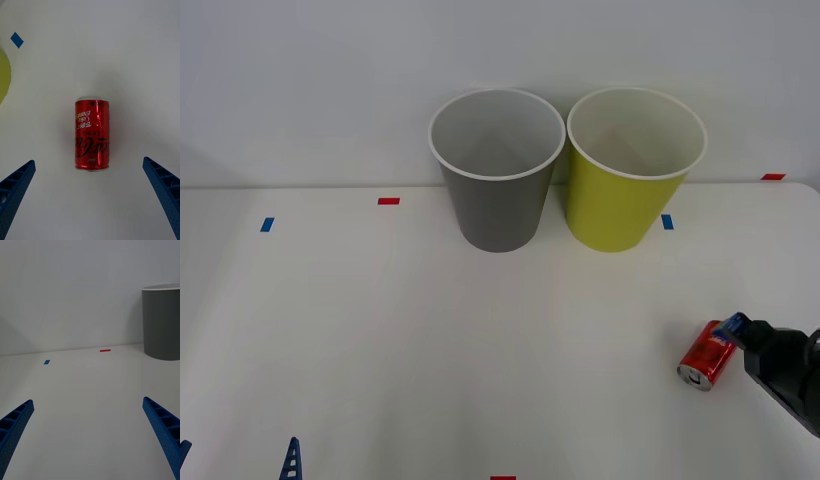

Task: Put cans in the gray bin and PET bottles in the light green bin.

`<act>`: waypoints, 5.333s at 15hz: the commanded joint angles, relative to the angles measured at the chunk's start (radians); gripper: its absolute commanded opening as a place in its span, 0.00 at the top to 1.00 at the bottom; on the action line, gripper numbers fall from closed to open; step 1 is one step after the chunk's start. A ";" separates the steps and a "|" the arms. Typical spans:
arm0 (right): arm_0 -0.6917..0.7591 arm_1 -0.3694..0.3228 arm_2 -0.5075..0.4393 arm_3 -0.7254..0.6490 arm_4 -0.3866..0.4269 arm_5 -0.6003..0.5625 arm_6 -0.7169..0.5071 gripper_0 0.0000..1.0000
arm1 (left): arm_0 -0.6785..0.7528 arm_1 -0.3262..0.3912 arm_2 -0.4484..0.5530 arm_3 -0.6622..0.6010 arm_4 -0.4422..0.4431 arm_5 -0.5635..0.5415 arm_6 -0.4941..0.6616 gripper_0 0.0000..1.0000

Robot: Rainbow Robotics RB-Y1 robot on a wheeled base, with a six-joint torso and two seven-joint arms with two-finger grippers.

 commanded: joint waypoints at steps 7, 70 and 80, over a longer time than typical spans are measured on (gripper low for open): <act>-0.131 -0.004 -0.122 0.207 -0.164 0.026 0.281 0.00 | 0.000 0.000 0.000 0.000 0.000 0.000 0.000 0.00; -0.378 -0.157 0.082 0.596 -0.417 -0.023 0.358 1.00 | 0.000 0.000 0.000 0.000 0.000 0.000 0.000 0.00; -0.234 0.004 -0.185 0.336 -0.435 0.016 0.846 1.00 | 0.000 0.000 0.000 0.000 0.000 0.000 0.000 0.00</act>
